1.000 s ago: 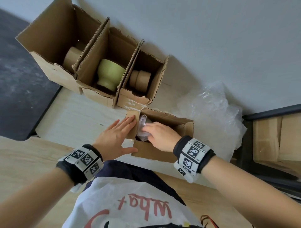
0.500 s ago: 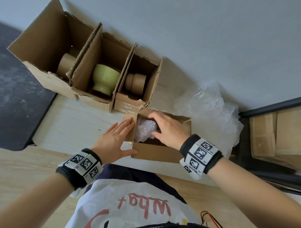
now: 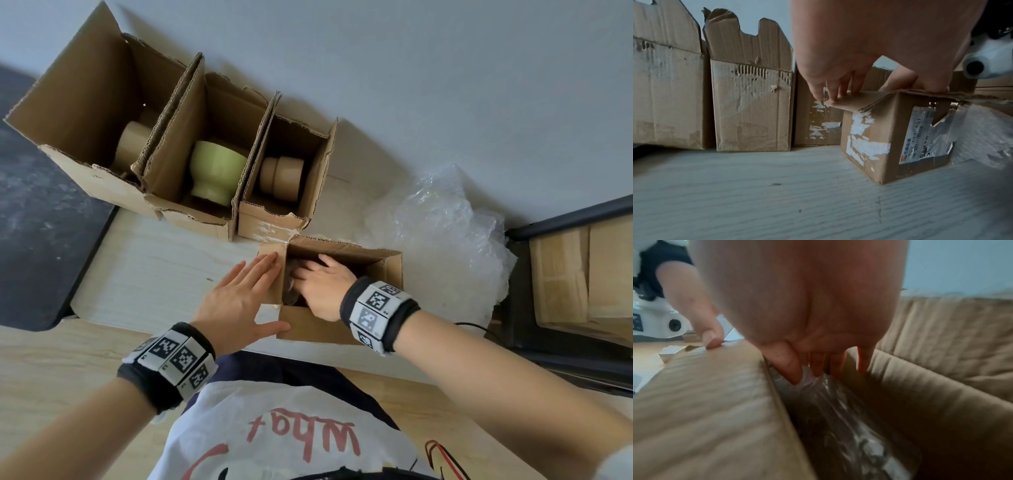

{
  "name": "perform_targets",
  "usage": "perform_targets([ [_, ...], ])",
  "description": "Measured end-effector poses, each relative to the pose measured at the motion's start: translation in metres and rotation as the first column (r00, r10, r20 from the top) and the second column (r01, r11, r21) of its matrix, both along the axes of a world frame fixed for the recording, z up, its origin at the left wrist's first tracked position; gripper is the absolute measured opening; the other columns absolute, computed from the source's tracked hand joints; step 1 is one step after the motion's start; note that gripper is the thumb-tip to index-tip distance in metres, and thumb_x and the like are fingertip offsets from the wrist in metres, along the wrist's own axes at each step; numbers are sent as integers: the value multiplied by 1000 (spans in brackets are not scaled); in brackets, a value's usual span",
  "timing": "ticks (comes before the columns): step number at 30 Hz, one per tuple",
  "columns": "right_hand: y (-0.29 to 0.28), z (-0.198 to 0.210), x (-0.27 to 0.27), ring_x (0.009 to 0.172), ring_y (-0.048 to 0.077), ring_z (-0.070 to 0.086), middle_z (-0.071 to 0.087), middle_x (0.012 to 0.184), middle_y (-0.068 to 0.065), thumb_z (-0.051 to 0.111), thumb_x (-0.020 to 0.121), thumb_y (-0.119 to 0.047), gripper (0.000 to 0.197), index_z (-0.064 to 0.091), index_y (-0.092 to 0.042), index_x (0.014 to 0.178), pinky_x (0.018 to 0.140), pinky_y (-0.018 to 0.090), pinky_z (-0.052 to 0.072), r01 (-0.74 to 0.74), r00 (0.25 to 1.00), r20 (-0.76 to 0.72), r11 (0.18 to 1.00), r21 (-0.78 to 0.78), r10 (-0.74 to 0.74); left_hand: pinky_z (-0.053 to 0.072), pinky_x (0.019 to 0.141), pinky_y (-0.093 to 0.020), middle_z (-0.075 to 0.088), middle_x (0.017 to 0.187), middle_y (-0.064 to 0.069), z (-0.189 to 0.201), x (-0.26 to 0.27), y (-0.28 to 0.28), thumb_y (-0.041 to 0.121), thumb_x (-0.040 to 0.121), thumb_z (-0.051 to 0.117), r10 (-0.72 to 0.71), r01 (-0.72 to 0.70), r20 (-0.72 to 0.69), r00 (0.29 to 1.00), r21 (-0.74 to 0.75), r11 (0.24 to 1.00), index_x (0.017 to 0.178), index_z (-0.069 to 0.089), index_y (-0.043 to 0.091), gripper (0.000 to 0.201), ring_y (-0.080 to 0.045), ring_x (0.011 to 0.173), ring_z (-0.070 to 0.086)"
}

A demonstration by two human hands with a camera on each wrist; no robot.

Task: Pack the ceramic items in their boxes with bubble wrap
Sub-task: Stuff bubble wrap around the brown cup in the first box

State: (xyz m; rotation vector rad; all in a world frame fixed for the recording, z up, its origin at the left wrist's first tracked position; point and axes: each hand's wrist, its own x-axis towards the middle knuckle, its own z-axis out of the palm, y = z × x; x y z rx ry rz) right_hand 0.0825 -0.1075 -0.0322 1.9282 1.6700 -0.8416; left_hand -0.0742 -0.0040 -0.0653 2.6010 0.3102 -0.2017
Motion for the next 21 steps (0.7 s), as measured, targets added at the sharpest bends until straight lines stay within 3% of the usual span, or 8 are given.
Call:
perform_targets([
  [3,-5,5,8,137,19,31,36,147,-2,47,90,-8,50,41,-20,139,112,39,24,149,978,-155,987,56,-139,6,116,-32,15,157,-4,5,1,-1,73,75,51,-20,19,10,1000,50,999,148,25,8,101,-15,143,10],
  [5,-20,10,17,121,20,48,46,138,-1,52,90,-8,42,47,-20,131,91,35,44,353,923,-227,917,183,-310,13,116,-37,27,154,-11,9,3,-1,71,74,55,-50,50,5,999,98,994,144,34,3,100,-24,142,25],
  [7,-38,13,25,103,20,58,55,121,-2,58,91,-22,28,52,-21,118,71,30,46,442,897,-165,853,277,-411,24,113,-42,40,146,-17,14,6,0,71,71,59,-102,102,-6,995,162,982,138,43,0,99,-29,135,39],
  [8,-46,12,27,97,19,60,57,113,-3,59,91,-28,23,56,-21,112,67,29,45,455,890,-129,847,275,-437,31,109,-45,48,140,-18,16,8,0,70,69,63,-143,139,2,990,197,971,134,50,0,96,-31,130,46],
  [11,-56,8,24,97,21,61,61,112,-1,58,92,-30,24,61,-20,114,71,31,49,461,888,-115,867,192,-446,41,101,-47,64,119,-14,20,18,1,65,67,70,-340,308,47,939,319,896,117,65,6,78,-30,112,61],
  [15,-54,6,20,96,25,63,67,108,4,55,94,-23,21,63,-20,113,77,37,52,432,902,-75,878,204,-426,44,100,-43,70,108,-6,22,29,1,64,72,65,-481,453,-6,877,348,821,108,70,12,62,-23,103,65],
  [18,-55,9,18,90,26,64,68,100,7,56,93,-21,18,67,-18,107,75,37,53,418,908,-45,890,182,-417,38,107,-39,68,111,-1,22,36,3,68,83,41,-506,518,-130,853,333,788,112,67,16,65,-21,106,62],
  [21,-57,10,14,87,27,64,68,96,8,55,94,-17,17,69,-14,103,73,36,53,388,921,-24,905,176,-390,21,115,-38,64,119,0,18,43,4,72,85,17,-518,568,-234,823,337,751,119,60,17,77,-21,115,54],
])
